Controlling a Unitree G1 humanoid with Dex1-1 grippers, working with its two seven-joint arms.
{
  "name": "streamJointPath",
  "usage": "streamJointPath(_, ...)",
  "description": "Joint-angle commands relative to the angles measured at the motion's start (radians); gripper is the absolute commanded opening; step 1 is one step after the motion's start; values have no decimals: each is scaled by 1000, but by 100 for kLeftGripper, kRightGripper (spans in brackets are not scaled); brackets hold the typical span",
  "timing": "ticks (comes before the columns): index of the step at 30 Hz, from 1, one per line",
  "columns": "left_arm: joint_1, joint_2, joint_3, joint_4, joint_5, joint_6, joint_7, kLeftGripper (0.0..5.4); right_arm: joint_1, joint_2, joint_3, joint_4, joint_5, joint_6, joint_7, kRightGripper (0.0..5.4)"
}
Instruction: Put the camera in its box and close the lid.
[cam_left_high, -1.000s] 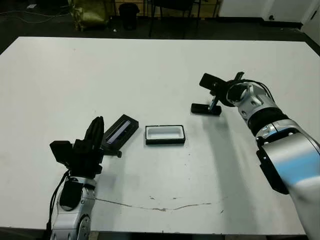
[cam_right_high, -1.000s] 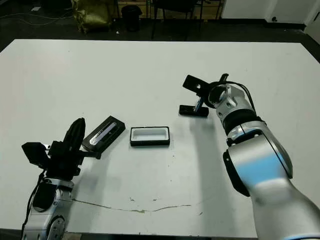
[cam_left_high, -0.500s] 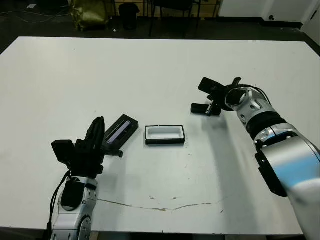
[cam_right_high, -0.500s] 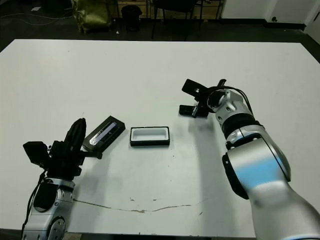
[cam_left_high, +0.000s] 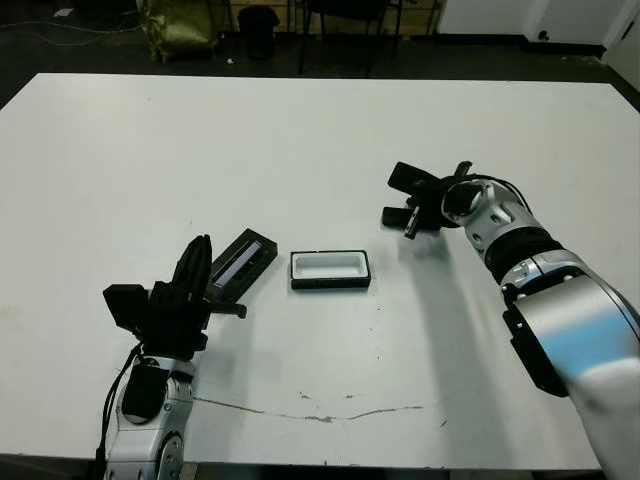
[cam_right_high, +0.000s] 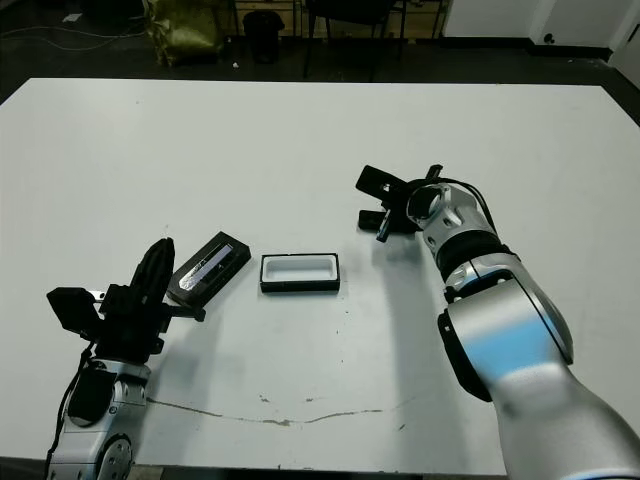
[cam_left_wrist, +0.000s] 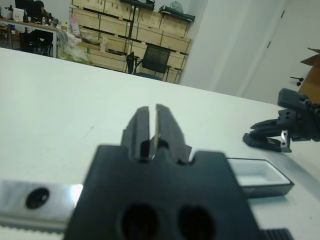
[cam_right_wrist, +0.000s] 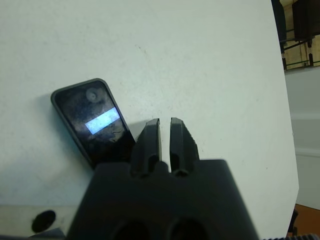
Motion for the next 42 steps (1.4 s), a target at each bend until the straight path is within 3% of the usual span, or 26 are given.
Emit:
streamJointPath(1,21,-1,0,-3,-1,22,9,2,32,6,-5,10,8,9,15,0)
streamJointPath(42,14,-5,-5,9,1,14,21,2,75,-58,7,-19,12,-56,90,0)
